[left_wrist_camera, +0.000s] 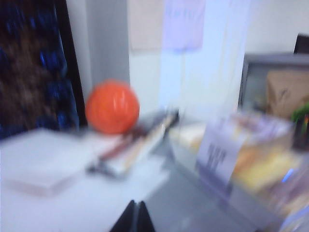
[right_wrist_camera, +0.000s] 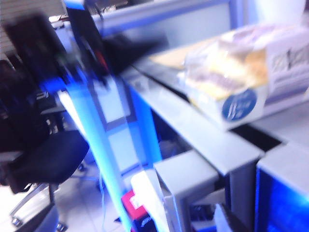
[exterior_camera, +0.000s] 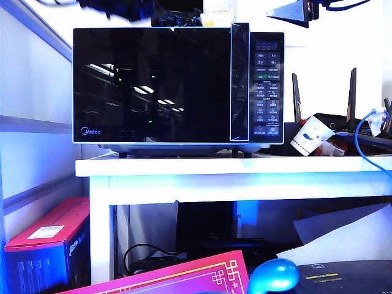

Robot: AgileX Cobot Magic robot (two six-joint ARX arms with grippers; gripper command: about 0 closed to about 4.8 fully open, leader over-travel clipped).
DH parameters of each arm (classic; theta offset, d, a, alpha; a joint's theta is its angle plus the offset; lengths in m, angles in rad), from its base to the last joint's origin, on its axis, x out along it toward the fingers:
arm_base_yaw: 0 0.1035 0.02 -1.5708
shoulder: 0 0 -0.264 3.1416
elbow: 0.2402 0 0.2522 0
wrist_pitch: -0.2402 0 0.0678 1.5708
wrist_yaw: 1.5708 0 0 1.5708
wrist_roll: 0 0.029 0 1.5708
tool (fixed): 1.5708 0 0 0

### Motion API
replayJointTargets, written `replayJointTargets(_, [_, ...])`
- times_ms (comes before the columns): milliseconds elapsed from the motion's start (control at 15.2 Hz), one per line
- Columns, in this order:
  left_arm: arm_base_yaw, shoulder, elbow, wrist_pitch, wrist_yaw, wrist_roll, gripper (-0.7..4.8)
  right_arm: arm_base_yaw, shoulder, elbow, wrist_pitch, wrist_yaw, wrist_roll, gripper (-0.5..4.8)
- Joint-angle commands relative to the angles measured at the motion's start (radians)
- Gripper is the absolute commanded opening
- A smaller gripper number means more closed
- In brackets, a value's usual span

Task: Open the microwave door, place the box of snacks from the top of the microwave inside, then close the microwave door.

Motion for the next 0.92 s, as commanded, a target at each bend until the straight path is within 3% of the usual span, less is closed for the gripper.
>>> replayJointTargets(66, [0.0,-0.057,0.004,0.025,0.0,-0.003,-0.06,0.011,0.009,0.003,-0.067,-0.005,-0.092,3.99])
replayJointTargets(591, [0.0,-0.111,0.004,-0.058,-0.049,-0.015,-0.06,0.042,0.091,0.003,-0.069,-0.086,-0.132,3.95])
replayJointTargets(919, [0.0,-0.121,0.004,-0.076,-0.048,-0.014,-0.06,0.07,0.09,0.003,-0.051,-0.172,-0.069,3.75])
